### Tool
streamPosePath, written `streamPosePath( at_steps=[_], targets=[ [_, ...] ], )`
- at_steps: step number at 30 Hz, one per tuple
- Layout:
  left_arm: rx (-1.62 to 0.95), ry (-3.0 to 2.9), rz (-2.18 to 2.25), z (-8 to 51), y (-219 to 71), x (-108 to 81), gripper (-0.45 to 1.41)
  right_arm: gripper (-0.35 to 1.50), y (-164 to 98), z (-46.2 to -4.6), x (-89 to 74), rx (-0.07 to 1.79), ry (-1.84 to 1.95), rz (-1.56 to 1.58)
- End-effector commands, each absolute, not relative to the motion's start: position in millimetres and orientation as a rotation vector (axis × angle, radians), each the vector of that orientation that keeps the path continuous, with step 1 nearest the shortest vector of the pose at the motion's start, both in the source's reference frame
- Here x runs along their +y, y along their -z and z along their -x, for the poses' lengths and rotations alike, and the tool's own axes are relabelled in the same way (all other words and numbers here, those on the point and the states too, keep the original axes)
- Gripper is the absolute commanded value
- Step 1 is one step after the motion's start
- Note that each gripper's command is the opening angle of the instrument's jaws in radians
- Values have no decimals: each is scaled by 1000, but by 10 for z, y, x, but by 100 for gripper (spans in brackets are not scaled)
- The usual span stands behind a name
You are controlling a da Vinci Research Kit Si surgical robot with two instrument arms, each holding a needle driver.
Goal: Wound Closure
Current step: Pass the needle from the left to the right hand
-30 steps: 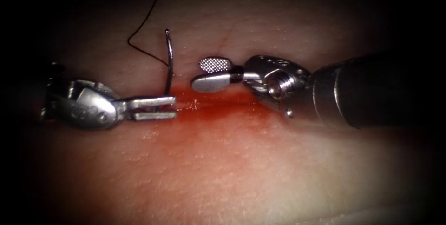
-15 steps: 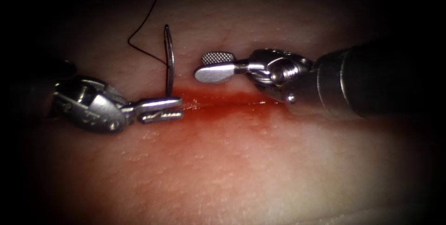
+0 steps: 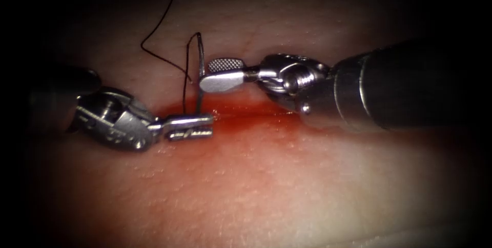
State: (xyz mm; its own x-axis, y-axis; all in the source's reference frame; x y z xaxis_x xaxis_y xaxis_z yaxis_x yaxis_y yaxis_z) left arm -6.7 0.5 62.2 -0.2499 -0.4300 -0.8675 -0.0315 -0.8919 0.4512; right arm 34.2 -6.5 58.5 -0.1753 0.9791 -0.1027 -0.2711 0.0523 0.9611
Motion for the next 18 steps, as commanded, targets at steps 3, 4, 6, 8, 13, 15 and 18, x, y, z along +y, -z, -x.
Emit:
streamPosePath(
  at_steps=[3,4,6,8,13,15,18],
  targets=[
    [-562,2220,-1742,73,-624,4,-45,123,-591,-357,-63,1177,-1407,-860],
    [-565,2217,-1739,73,-622,4,-45,123,-591,-359,-63,1175,-1413,-863],
    [-568,2215,-1737,73,-621,5,-45,120,-591,-359,-63,1173,-1418,-867],
    [-562,2216,-1737,73,-619,6,-45,120,-591,-359,-64,1173,-1417,-867],
    [-565,2216,-1740,75,-619,7,-45,104,-590,-360,-64,1169,-1427,-876],
    [-566,2217,-1740,76,-619,7,-45,104,-590,-361,-64,1167,-1433,-879],
    [-567,2218,-1739,77,-619,7,-45,104,-589,-361,-62,1166,-1435,-879]
  ],
)
